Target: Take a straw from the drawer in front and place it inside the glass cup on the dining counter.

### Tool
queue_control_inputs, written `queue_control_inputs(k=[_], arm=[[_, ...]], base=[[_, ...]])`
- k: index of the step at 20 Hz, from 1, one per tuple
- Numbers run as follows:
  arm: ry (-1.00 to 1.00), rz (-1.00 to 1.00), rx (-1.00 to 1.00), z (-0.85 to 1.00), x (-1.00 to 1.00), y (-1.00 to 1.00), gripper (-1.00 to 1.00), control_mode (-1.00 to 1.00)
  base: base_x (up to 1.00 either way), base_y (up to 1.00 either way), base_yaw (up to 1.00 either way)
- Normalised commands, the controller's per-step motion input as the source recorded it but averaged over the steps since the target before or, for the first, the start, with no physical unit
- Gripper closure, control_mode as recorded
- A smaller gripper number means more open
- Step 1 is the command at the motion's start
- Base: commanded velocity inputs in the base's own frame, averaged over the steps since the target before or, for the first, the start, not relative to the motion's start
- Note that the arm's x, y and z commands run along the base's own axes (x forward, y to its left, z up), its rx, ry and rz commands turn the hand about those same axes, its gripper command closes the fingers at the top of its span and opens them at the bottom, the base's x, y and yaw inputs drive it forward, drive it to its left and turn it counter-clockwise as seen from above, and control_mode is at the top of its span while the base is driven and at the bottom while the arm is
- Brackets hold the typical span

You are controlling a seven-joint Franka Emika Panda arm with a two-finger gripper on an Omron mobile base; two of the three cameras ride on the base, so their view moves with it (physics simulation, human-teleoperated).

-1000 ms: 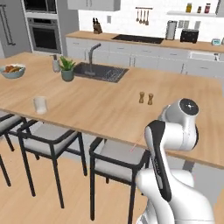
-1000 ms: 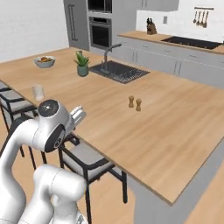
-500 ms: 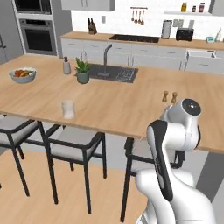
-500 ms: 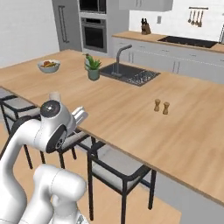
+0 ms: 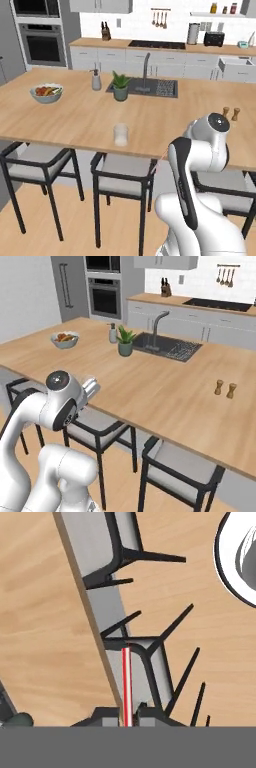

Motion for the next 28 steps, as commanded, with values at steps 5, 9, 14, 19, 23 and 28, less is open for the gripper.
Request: queue_control_inputs(k=[5, 9, 14, 19, 23, 28], arm=[[0.0, 0.0, 0.0, 0.0, 0.0, 0.0, 1.0, 1.0], [0.0, 0.0, 0.0, 0.0, 0.0, 0.0, 1.0, 1.0], [0.0, 0.0, 0.0, 0.0, 0.0, 0.0, 1.0, 1.0], [0.0, 0.0, 0.0, 0.0, 0.0, 0.0, 1.0, 1.0], [0.0, 0.0, 0.0, 0.0, 0.0, 0.0, 1.0, 1.0], [0.0, 0.0, 0.0, 0.0, 0.0, 0.0, 1.0, 1.0]], base=[[0.18, 0.8, -0.24], [0.27, 0.56, -0.26], [0.35, 0.18, -0.32], [0.49, 0.3, -0.34], [0.57, 0.5, -0.3], [0.42, 0.59, -0.26]])
